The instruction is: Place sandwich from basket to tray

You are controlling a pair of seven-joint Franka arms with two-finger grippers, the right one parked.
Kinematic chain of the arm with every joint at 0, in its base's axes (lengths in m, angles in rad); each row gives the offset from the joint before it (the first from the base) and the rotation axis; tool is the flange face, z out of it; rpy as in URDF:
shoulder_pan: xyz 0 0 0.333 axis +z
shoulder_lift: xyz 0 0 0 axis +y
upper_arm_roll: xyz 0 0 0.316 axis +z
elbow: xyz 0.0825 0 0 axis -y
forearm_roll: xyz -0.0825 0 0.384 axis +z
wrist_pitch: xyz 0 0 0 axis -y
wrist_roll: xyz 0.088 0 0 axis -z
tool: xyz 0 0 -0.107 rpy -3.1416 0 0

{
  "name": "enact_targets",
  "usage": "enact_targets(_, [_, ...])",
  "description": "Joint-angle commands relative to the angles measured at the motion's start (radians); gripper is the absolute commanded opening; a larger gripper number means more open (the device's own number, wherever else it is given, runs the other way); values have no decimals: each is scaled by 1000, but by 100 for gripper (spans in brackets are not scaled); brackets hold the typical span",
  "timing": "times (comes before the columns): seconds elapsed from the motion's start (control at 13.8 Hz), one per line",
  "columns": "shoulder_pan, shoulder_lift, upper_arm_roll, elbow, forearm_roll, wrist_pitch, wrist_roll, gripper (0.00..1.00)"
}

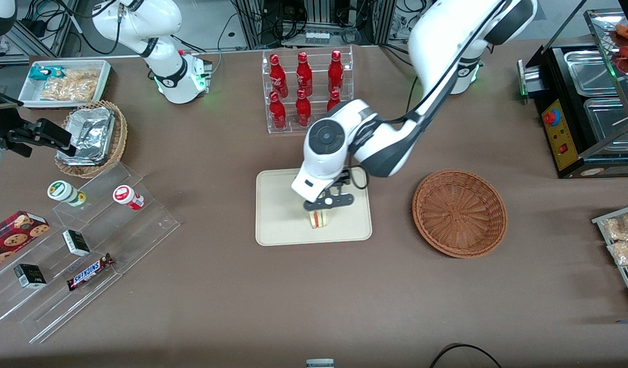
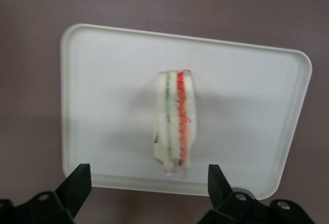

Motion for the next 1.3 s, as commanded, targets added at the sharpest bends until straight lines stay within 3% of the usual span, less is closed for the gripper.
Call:
enact_targets(0.0, [36,-76,28,-28,16,-117,-15,100])
enact_targets(0.36, [158,-192,42,-118,17,-209,23,100])
enact_targets(0.94, [395,-416,41,-322,-7,-226,354,100])
enact_targets(1.23, [488,-518,41,-336,-84,-338,617,100])
